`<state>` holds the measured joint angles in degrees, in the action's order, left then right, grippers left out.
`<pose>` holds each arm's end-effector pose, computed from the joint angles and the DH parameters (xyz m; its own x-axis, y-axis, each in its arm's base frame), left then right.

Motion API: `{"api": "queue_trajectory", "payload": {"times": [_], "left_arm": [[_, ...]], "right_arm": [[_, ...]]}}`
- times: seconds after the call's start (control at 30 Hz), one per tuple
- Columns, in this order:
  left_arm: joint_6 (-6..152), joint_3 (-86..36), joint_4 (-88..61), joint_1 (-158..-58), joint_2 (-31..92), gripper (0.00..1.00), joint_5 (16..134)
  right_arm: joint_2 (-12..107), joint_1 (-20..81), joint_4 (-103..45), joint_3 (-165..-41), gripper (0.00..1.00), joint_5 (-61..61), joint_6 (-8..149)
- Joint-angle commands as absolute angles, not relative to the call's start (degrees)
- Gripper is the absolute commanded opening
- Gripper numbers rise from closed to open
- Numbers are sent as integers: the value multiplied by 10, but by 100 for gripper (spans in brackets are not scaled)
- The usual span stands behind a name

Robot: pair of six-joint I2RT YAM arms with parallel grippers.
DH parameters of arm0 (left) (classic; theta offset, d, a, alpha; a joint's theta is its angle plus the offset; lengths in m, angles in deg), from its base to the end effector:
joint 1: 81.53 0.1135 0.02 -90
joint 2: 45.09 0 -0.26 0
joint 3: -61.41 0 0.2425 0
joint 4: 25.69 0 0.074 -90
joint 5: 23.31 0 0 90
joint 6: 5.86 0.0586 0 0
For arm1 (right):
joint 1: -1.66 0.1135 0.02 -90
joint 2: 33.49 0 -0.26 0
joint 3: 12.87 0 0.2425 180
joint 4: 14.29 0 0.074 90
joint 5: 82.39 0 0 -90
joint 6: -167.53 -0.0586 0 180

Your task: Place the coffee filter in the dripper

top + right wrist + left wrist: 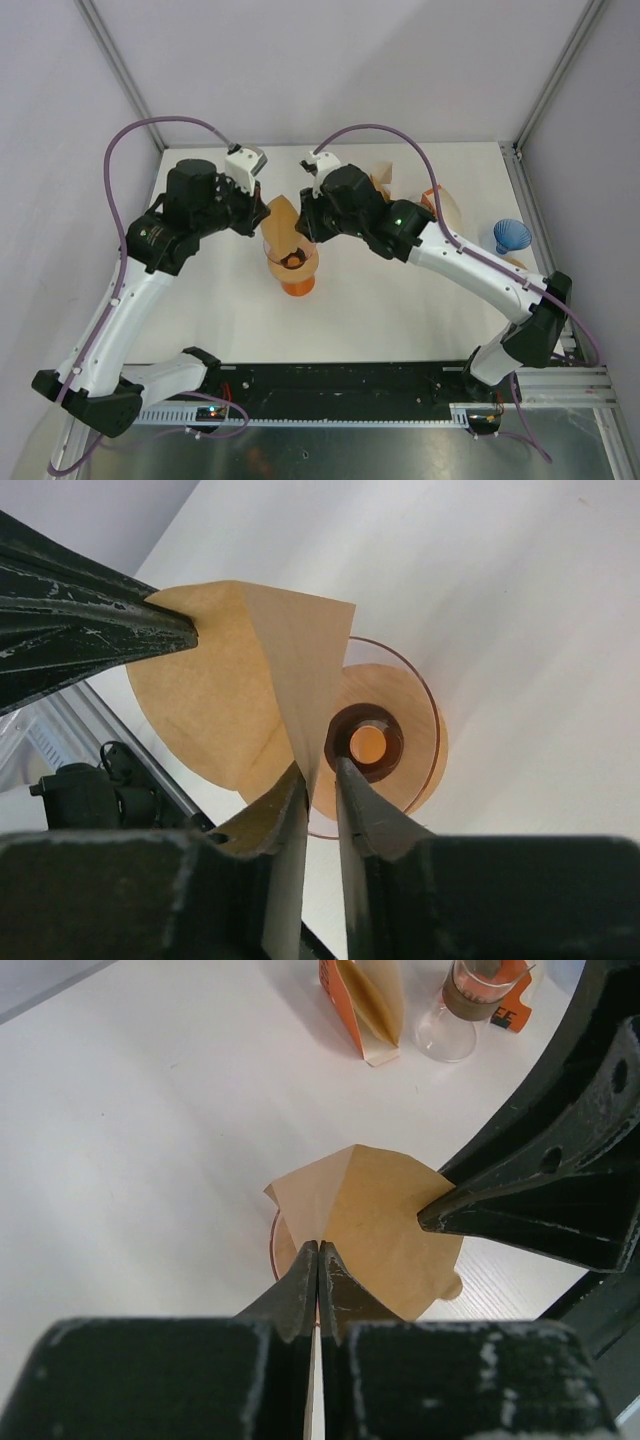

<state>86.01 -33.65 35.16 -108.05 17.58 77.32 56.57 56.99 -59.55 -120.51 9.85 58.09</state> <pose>0.1930 -0.1084 0.4117 -0.4071 0.2390 -0.8816 0.5976 0.7996 -0.0592 0.2117 0.3020 0.3852 -0.5161 -0.1616 -0.8411 -0.6684 0.6900 0.2776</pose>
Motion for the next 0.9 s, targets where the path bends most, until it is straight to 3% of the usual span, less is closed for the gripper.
{"api": "queue_trajectory", "payload": {"times": [0.0, 0.1, 0.17, 0.57, 0.87], "left_arm": [[846, -366, 344, -1085, 177, 0, 767], [853, -364, 344, -1084, 176, 0, 760], [862, -361, 345, -1084, 173, 0, 749], [906, -338, 377, -1084, 166, 0, 719], [923, -330, 424, -1084, 152, 0, 726]], "right_arm": [[543, 572, -546, -1202, 16, 107, 570], [543, 566, -567, -1214, 3, 102, 573], [538, 557, -588, -1226, 1, 96, 573], [614, 485, -837, -1430, 0, -53, 600], [658, 481, -902, -1474, 0, -132, 616]]}}
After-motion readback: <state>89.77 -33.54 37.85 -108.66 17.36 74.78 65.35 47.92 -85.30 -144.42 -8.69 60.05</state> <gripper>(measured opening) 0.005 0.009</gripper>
